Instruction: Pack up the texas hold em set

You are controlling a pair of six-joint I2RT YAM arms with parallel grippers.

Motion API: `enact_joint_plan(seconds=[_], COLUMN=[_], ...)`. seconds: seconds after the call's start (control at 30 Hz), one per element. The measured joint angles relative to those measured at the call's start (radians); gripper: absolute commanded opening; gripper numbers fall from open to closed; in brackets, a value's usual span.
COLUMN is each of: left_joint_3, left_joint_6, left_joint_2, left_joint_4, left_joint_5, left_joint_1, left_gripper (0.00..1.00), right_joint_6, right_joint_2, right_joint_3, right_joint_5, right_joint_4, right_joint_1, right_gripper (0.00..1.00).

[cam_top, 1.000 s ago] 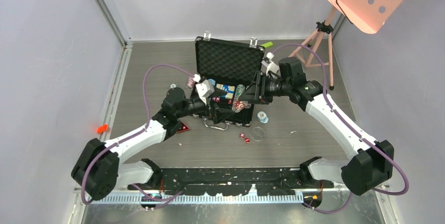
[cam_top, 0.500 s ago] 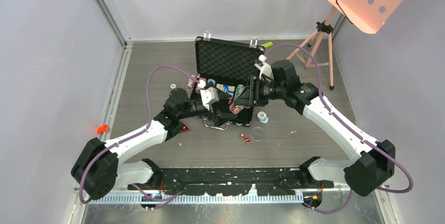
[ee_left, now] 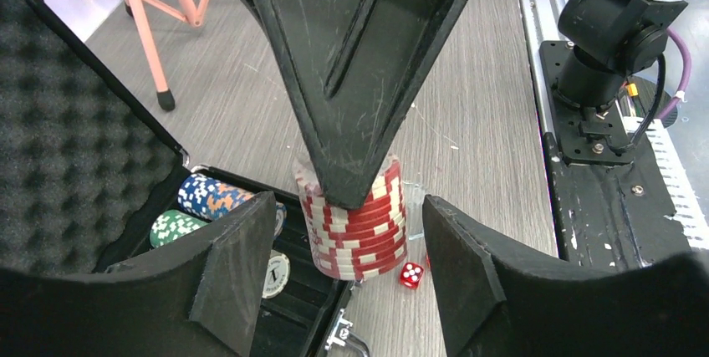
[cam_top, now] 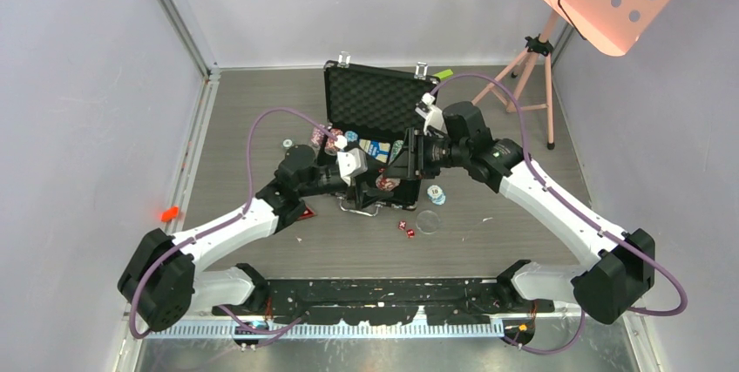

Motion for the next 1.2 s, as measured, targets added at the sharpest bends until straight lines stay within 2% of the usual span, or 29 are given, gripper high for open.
enact_joint_plan(seconds=[0.07, 0.13, 0.27, 0.33, 0.37, 0.4, 0.5, 0.57, 0.77, 0.9, 1.1, 1.2], left_joint_3=[0.008, 0.010, 0.010, 0.010, 0.010, 0.010, 0.010, 0.010, -0.013, -0.026, -0.006, 0.021], left_joint_6=[0.010, 0.013, 0.016, 0.018, 0.018, 0.019, 0.016, 0.019, 0.007, -0.042, -0.109, -0.127], left_joint_2=[0.000, 0.000, 0.000, 0.000, 0.000, -0.002, -0.013, -0.025, -0.089, -0.135, -0.131, -0.090], left_joint_4=[-0.006, -0.007, -0.016, -0.024, -0.026, -0.029, -0.048, -0.079, -0.121, -0.167, -0.333, -0.406], left_joint_5=[0.005, 0.005, 0.008, 0.006, 0.005, 0.004, -0.001, -0.010, -0.121, -0.318, -0.702, -0.808], left_joint_1=[-0.001, -0.003, -0.003, -0.002, -0.002, -0.002, -0.003, -0.003, -0.003, -0.005, -0.004, 0.000], left_gripper=[0.65, 0.59, 0.38, 0.24, 0.19, 0.14, 0.07, 0.02, 0.00, 0.00, 0.00, 0.00], right_joint_6=[0.002, 0.004, 0.013, 0.016, 0.017, 0.018, 0.020, 0.014, 0.011, 0.014, 0.018, 0.021], right_joint_2=[0.002, 0.003, 0.008, 0.010, 0.011, 0.011, 0.010, 0.006, -0.054, -0.122, -0.239, -0.270], right_joint_3=[0.000, 0.000, 0.000, 0.000, 0.000, 0.000, 0.006, 0.018, 0.021, 0.009, -0.063, -0.095], right_joint_5=[0.003, 0.005, 0.008, 0.009, 0.010, 0.011, 0.020, 0.045, 0.157, 0.265, 0.409, 0.456], right_joint_4=[0.004, 0.007, 0.014, 0.014, 0.013, 0.014, 0.011, 0.004, -0.014, -0.020, -0.025, -0.025], right_joint_1=[0.005, 0.010, 0.011, 0.011, 0.011, 0.011, 0.012, 0.013, 0.013, 0.012, 0.011, 0.010], right_gripper=[0.35, 0.35, 0.36, 0.45, 0.54, 0.58, 0.78, 0.86, 0.88, 0.87, 0.85, 0.85])
